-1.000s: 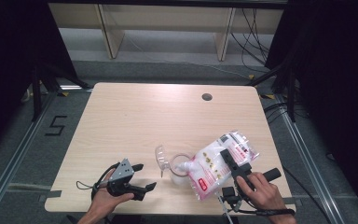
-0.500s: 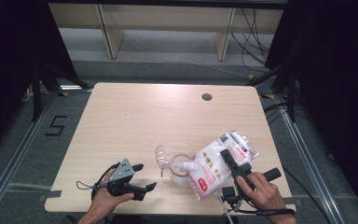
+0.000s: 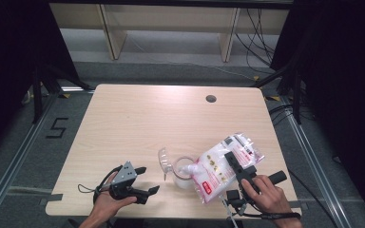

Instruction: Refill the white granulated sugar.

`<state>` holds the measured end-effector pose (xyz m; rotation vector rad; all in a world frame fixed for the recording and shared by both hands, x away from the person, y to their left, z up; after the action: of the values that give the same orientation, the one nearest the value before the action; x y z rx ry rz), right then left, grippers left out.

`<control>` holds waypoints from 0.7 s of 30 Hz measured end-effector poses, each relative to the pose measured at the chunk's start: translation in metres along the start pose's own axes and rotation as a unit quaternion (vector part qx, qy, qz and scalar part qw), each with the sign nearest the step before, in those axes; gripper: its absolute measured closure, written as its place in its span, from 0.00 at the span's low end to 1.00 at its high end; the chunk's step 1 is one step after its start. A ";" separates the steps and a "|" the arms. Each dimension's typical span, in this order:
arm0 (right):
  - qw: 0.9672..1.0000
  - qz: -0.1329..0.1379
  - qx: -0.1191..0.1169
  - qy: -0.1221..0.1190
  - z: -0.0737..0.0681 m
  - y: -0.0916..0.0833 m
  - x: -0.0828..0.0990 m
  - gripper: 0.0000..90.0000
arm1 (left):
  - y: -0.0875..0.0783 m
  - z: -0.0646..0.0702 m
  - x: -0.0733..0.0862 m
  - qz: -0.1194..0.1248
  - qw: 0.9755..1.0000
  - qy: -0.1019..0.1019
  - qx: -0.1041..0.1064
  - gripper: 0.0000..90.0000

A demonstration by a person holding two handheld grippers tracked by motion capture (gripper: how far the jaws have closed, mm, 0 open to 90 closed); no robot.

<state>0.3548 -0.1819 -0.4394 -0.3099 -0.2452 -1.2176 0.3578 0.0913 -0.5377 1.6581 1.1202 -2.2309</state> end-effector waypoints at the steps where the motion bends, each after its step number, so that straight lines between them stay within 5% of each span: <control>1: 1.000 0.005 0.006 -0.007 0.002 0.000 -0.001 0.78 | 0.000 -0.001 0.000 0.001 1.000 0.008 0.003 0.17; 21: 1.000 0.005 0.005 -0.007 0.002 0.000 -0.001 0.78 | 0.000 0.000 0.000 0.001 1.000 0.008 0.002 0.17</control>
<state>0.3547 -0.1804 -0.4378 -0.3108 -0.2626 -1.2044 0.3583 0.0915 -0.5373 1.6807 1.1173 -2.2242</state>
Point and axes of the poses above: each handheld gripper's, and its own axes: y roughly forward along the jaws, x roughly out of its underside, z roughly to its right, the point moved 8 cm from there along y, roughly forward along the jaws, and after that the axes turned 2 degrees about -x, right-handed, at the moved point
